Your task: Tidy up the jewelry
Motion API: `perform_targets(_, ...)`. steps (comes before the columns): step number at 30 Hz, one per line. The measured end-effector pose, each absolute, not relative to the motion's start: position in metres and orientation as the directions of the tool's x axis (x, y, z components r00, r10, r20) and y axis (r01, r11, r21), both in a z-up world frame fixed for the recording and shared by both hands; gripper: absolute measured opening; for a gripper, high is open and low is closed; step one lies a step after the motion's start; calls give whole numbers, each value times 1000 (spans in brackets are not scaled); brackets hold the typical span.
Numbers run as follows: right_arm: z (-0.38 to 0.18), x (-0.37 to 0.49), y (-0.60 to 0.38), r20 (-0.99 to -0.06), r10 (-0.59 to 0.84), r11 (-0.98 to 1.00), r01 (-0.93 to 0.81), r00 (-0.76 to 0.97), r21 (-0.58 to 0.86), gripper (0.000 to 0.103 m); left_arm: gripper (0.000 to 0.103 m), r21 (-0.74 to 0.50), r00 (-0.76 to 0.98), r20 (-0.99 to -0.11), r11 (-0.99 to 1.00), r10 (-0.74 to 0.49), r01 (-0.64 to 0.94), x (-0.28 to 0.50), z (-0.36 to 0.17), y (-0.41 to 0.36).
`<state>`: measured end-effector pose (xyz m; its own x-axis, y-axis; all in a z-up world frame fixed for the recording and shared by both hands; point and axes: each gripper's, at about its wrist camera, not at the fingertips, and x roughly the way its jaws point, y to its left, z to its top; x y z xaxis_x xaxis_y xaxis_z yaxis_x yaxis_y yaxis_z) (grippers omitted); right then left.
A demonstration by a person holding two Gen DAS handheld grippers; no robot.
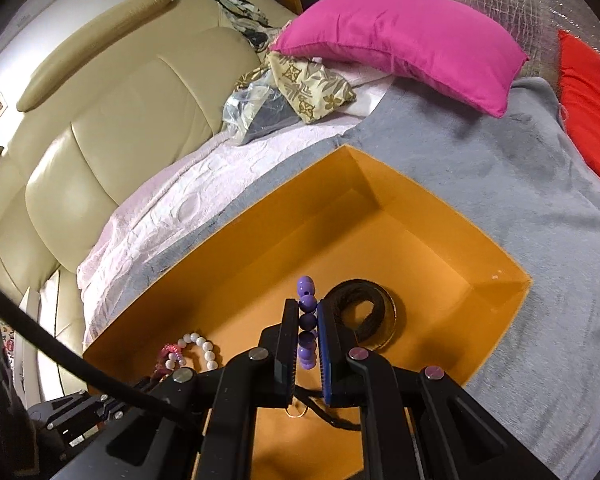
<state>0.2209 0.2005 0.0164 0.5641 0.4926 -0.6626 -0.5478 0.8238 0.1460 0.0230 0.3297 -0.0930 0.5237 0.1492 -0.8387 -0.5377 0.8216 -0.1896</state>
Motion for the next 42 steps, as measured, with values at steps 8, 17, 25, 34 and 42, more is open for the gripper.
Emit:
perform_targets(8, 10, 226, 207, -692, 469, 826, -550, 549, 123, 10, 4, -189, 510, -844, 800, 164, -570, 23, -95, 339)
perform_targets(17, 11, 228, 209, -704, 431, 846, -523, 565, 98, 12, 4, -187, 500, -846, 777, 183, -601, 21, -93, 344)
perform_targets(25, 21, 221, 196, -681, 419, 862, -498, 600, 92, 52, 51, -172, 483, -849, 753, 213, -635, 17, -89, 351)
perform_targets(34, 47, 158, 152, -590, 397, 860, -509, 703, -27, 92, 70, -92, 519, -798, 789, 306, -607, -3, -54, 321)
perform_targets(42, 30, 81, 101, -558, 351, 864, -490, 752, -118, 103, 83, -89, 558, -765, 805, 321, -586, -32, -30, 286)
